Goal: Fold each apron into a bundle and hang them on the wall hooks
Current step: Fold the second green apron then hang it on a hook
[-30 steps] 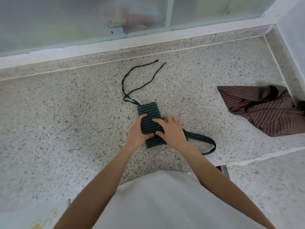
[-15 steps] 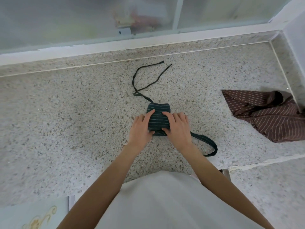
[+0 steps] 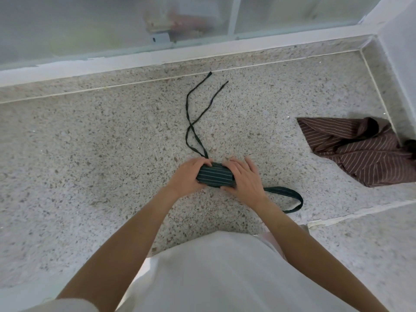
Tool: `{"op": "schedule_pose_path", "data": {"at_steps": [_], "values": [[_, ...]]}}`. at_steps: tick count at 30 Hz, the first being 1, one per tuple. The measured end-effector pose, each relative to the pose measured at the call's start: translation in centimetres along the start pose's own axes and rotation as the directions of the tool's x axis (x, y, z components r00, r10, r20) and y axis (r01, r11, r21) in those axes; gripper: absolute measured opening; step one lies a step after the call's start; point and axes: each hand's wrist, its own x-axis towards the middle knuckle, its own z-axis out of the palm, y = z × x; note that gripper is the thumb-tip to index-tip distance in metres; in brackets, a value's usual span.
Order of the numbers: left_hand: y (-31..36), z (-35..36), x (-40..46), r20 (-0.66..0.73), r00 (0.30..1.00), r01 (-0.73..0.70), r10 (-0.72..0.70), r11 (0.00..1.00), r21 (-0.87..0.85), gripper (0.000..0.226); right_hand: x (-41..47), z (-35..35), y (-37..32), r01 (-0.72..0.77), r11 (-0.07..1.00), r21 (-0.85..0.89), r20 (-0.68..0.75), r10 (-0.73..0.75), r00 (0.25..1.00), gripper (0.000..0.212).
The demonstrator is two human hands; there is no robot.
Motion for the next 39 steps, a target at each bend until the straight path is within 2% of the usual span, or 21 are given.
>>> {"op": "schedule_pose_path", "data": {"at_steps": [3, 5, 7, 8, 9, 11, 14, 16, 20, 22, 25, 27, 30, 32, 34, 35, 36, 37, 38, 39], "values": [[0.2, -1.5, 1.1, 0.125, 0.991, 0.047, -0.046, 0.999, -0.005, 0.056, 0.8, 0.0, 0.2, -0.033, 0.995, 0.096, 0.010, 0.032, 0.999, 0.051], [0.3, -2.2, 1.5, 0.165, 0.982, 0.083, -0.088, 0.996, 0.035, 0.058, 1.1, -0.7, 0.0, -0.123, 0.955, 0.270, 0.064, 0.109, 0.992, 0.047], [0.9, -2.7, 1.4, 0.165, 0.972, 0.178, -0.164, 0.981, -0.072, 0.060, 1.5, -2.4, -0.6, -0.307, 0.792, 0.527, 0.145, 0.272, 0.951, 0.047], [1.4, -2.9, 1.2, 0.149, 0.968, 0.233, -0.204, 0.949, -0.212, 0.058, 1.7, -3.4, -0.8, -0.379, 0.682, 0.626, 0.180, 0.347, 0.920, 0.048], [2.0, -2.9, 0.8, 0.109, 0.965, 0.260, -0.237, 0.893, -0.367, 0.053, 1.9, -4.4, -1.0, -0.416, 0.579, 0.701, 0.200, 0.400, 0.894, 0.047], [3.3, -2.5, 0.1, -0.044, 0.958, 0.208, -0.283, 0.793, -0.572, 0.039, 2.1, -5.8, -1.0, -0.430, 0.395, 0.812, 0.228, 0.463, 0.857, 0.040], [4.6, -1.8, -1.3, -0.231, 0.901, 0.133, -0.367, 0.741, -0.658, 0.021, 2.1, -7.0, -1.2, -0.409, 0.143, 0.901, 0.271, 0.551, 0.789, 0.036], [5.0, -1.8, -1.8, -0.276, 0.866, 0.184, -0.417, 0.780, -0.598, 0.018, 2.2, -7.5, -1.2, -0.410, 0.108, 0.906, 0.273, 0.591, 0.759, 0.040], [5.9, -1.8, -3.6, -0.267, 0.883, 0.213, -0.386, 0.837, -0.504, 0.009, 1.2, -8.2, -1.6, -0.371, 0.129, 0.920, 0.201, 0.658, 0.726, 0.037], [6.0, -2.0, -3.9, -0.245, 0.904, 0.240, -0.351, 0.889, -0.391, 0.006, 0.9, -8.1, -1.8, -0.367, 0.199, 0.908, 0.144, 0.677, 0.722, 0.034], [6.0, -2.7, -4.1, -0.183, 0.910, 0.319, -0.372, 0.911, -0.263, 0.016, 0.4, -8.1, -2.4, -0.338, 0.239, 0.910, 0.101, 0.664, 0.741, 0.033], [6.0, -3.0, -4.3, -0.237, 0.911, 0.290, -0.338, 0.932, -0.217, 0.021, -0.1, -8.5, -2.7, -0.297, 0.240, 0.924, 0.076, 0.647, 0.759, 0.032], [6.2, -3.6, -4.7, -0.302, 0.918, 0.221, -0.255, 0.965, -0.143, 0.018, -0.5, -9.1, -3.1, -0.254, 0.326, 0.911, -0.015, 0.639, 0.769, 0.029], [6.8, -4.1, -4.9, -0.229, 0.964, 0.151, -0.134, 0.987, 0.054, 0.023, -0.3, -9.2, -3.4, -0.257, 0.357, 0.898, -0.057, 0.673, 0.737, 0.028], [7.6, -3.9, -5.2, -0.144, 0.989, 0.034, 0.017, 0.939, 0.343, 0.031, 0.0, -9.5, -3.5, -0.286, 0.399, 0.871, -0.103, 0.719, 0.687, 0.029], [8.1, -4.0, -5.3, -0.102, 0.991, -0.027, 0.081, 0.894, 0.446, 0.035, 0.1, -9.6, -3.5, -0.312, 0.485, 0.817, -0.166, 0.715, 0.679, 0.032], [8.7, -4.1, -5.4, -0.061, 0.988, -0.089, 0.141, 0.849, 0.521, 0.038, 0.1, -9.7, -3.2, -0.333, 0.637, 0.695, -0.265, 0.657, 0.706, 0.036], [9.4, -4.5, -5.4, -0.024, 0.981, -0.147, 0.195, 0.810, 0.568, 0.038, 0.0, -10.0, -2.8, -0.321, 0.806, 0.497, -0.368, 0.531, 0.763, 0.038], [10.1, -5.1, -5.2, -0.001, 0.971, -0.193, 0.240, 0.781, 0.593, 0.038, -0.1, -10.2, -2.2, -0.258, 0.928, 0.268, -0.420, 0.354, 0.836, 0.040], [10.6, -6.1, -4.9, 0.010, 0.963, -0.219, 0.269, 0.764, 0.607, 0.037, -0.1, -10.5, -1.6, -0.153, 0.985, 0.075, -0.382, 0.170, 0.908, 0.042]]}}
